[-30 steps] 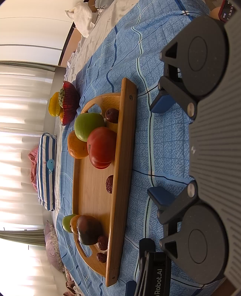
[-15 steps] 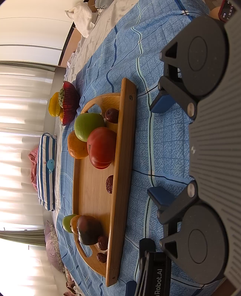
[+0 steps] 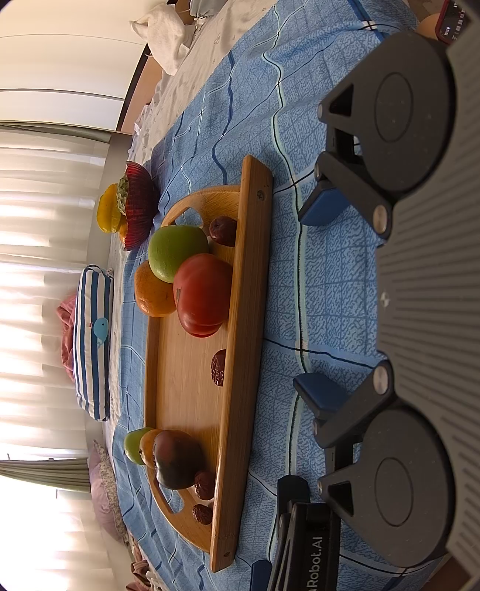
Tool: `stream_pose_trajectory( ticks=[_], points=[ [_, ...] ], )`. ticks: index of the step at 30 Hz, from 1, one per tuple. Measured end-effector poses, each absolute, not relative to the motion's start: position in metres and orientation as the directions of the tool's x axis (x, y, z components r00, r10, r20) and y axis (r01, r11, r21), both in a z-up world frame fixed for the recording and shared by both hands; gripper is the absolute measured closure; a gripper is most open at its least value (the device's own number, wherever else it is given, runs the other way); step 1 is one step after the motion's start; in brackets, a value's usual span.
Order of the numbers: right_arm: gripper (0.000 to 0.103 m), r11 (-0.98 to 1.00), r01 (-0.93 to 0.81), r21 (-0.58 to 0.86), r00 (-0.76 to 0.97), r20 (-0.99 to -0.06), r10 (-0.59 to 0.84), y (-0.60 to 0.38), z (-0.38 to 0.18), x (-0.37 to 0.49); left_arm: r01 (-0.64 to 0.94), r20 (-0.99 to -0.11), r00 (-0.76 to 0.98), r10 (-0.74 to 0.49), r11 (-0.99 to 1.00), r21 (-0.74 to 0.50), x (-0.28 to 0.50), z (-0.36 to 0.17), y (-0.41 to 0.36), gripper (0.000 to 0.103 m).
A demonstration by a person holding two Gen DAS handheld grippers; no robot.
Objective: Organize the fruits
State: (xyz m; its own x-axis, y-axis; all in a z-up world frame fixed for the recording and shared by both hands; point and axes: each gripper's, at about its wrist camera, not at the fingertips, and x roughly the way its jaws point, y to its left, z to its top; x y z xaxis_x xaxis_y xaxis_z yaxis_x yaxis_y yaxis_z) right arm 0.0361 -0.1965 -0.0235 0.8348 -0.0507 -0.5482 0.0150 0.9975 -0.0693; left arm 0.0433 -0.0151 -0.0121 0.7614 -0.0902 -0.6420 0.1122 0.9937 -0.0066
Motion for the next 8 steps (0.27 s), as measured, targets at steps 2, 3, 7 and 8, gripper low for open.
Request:
stream_pose_trajectory(
  ticks=[2, 3, 7, 8],
  points=[
    [0.010, 0.998, 0.015, -0.069, 0.835, -0.548, -0.050, -0.1963, -0.0235, 0.0360, 0.115, -0.640, 0.763, -0.091, 0.993, -0.004, 0.0433, -0.0119, -0.0151, 0.000],
    [0.010, 0.998, 0.015, -0.069, 0.835, -0.548, -0.050, -0.1964, -0.0235, 0.0360, 0.115, -0.640, 0.763, -0.091, 0.993, -0.005, 0.0433, -0.0119, -0.0150, 0.000],
    [0.009, 0.997, 0.016, -0.069, 0.835, -0.548, -0.051, -0.1962, -0.0235, 0.0359, 0.116, -0.640, 0.763, -0.092, 0.993, -0.004, 0.0433, -0.0120, -0.0151, 0.000],
    [0.009, 0.997, 0.016, -0.070, 0.835, -0.547, -0.052, -0.1964, -0.0235, 0.0360, 0.115, -0.640, 0.763, -0.091, 0.993, -0.004, 0.0433, -0.0120, -0.0151, 0.000]
  ],
)
